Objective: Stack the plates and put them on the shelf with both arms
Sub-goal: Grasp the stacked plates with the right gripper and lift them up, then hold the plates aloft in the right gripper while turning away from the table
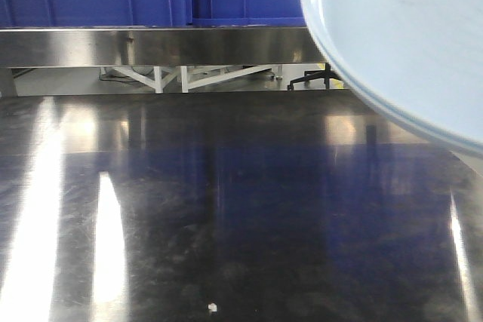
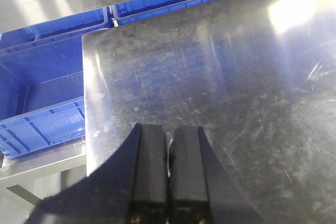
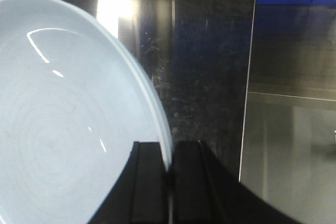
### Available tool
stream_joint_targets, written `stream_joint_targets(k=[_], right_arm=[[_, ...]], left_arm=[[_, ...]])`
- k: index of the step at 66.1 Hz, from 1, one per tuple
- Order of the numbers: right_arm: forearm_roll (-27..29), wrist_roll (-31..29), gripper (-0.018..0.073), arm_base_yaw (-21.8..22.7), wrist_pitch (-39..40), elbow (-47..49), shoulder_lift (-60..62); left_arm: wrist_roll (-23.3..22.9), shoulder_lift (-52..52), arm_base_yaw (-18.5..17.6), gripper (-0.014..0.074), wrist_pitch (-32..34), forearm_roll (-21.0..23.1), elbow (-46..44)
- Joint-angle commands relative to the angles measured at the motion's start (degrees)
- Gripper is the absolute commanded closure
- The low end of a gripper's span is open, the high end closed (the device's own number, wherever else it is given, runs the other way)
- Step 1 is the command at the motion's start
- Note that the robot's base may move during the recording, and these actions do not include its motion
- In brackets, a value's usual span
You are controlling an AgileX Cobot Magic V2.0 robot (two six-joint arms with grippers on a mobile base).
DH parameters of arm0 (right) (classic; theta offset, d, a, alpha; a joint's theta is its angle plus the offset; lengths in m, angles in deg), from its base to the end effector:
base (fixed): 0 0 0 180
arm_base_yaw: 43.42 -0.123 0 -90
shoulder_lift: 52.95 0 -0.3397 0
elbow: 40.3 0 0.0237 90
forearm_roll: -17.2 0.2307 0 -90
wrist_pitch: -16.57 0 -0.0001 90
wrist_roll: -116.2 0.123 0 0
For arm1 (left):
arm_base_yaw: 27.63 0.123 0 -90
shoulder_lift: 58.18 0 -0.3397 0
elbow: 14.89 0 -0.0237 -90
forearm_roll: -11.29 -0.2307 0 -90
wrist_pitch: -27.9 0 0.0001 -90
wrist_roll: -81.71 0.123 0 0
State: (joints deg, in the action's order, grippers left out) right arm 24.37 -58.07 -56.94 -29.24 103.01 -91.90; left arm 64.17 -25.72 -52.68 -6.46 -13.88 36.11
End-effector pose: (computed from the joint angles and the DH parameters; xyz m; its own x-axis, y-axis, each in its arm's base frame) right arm 0.0540 0.0243 0.3531 -0.5525 0.0581 -0.8315 -0.2079 0.9564 0.2050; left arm 0.0559 0.0065 0.3042 -0.3714 0.2420 -0.8964 0.2385 0.9579 0.1598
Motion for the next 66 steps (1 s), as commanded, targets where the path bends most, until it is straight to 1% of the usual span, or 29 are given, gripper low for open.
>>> stream_joint_targets(k=[1,66], right_arm=[[0.8,-0.3,0.0503,0.3,4.7,1.6,0.0],[0.8,-0.3,0.0503,0.3,4.7,1.6,0.0]], left_arm=[[-0.2,0.2,-0.1,0.0513,4.3,-0.6,-1.6],[-0.2,0.2,-0.1,0.0513,4.3,-0.6,-1.6]])
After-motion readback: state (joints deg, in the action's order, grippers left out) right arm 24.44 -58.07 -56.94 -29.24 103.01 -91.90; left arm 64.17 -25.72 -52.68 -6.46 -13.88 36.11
